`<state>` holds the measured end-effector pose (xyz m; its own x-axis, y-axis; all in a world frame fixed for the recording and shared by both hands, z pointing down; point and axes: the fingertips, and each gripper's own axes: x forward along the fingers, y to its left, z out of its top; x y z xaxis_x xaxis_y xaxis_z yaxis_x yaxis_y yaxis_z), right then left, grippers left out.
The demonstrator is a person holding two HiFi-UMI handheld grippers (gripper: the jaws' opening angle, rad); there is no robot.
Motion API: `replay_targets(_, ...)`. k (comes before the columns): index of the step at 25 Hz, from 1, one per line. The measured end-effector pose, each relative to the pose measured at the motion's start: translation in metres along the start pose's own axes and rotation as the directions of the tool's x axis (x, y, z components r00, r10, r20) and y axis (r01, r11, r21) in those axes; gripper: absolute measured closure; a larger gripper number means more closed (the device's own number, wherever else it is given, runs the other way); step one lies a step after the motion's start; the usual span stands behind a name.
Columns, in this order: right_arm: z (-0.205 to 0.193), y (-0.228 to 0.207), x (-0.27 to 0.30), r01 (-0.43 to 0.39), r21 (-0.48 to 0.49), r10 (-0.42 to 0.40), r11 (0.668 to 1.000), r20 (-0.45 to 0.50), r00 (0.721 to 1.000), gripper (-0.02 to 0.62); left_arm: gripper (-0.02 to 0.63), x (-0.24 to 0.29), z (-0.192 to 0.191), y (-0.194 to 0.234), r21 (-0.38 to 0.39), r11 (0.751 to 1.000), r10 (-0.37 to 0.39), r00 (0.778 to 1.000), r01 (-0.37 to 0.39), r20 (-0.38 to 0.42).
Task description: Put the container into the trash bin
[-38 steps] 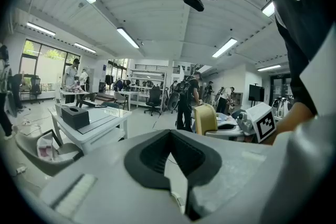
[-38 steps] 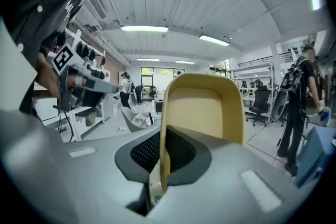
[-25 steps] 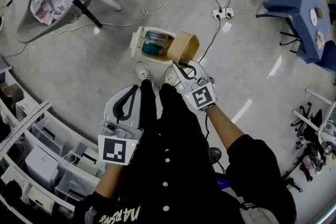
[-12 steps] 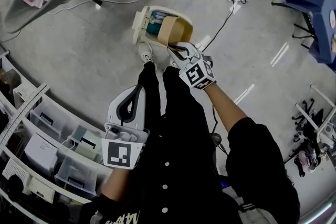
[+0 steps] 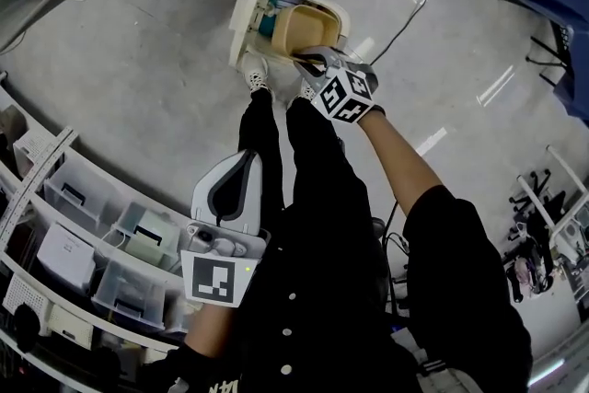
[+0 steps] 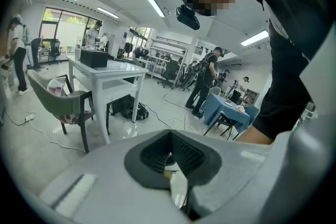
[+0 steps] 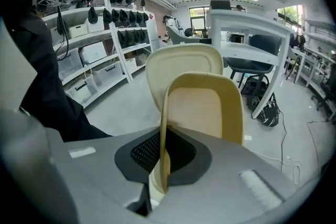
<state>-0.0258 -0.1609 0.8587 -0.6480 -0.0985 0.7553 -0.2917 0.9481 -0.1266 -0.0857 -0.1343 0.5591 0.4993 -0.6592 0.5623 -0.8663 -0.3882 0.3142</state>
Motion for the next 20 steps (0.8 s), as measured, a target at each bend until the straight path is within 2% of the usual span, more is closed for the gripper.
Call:
replay_targets(4,-0.023,0.001,0.026,-0.044,-0.082,0.037,0.996,-0.091,0.995,0.572,0.603,0.021,-0.009,0.002,-0.041,0.999,-0.012,1.0,0.012,0.011)
replay_targets(9,-0.047,0.009,0.053,-0.119,-0.163,0.084,0.979,-0.206,0.975,0.572,0.603,0.039,-0.02,-0.001,-0.081,0.996,-0.048,0.999,0.049,0.007)
replay_targets(15,-0.066,0.0,0.081,-0.124,-0.22,0.053,0.968,-0.304,0.951,0.572,0.603,0.054,-0.036,0.005,-0.097,0.994,-0.055,0.998,0.054,-0.012)
replay_targets(20,-0.083,0.0,0.101,-0.154,-0.267,0.04,0.951,-0.391,0.92,0.572,0.603,0.056,-0.045,0.01,-0.113,0.993,-0.043,0.999,0.041,-0.015)
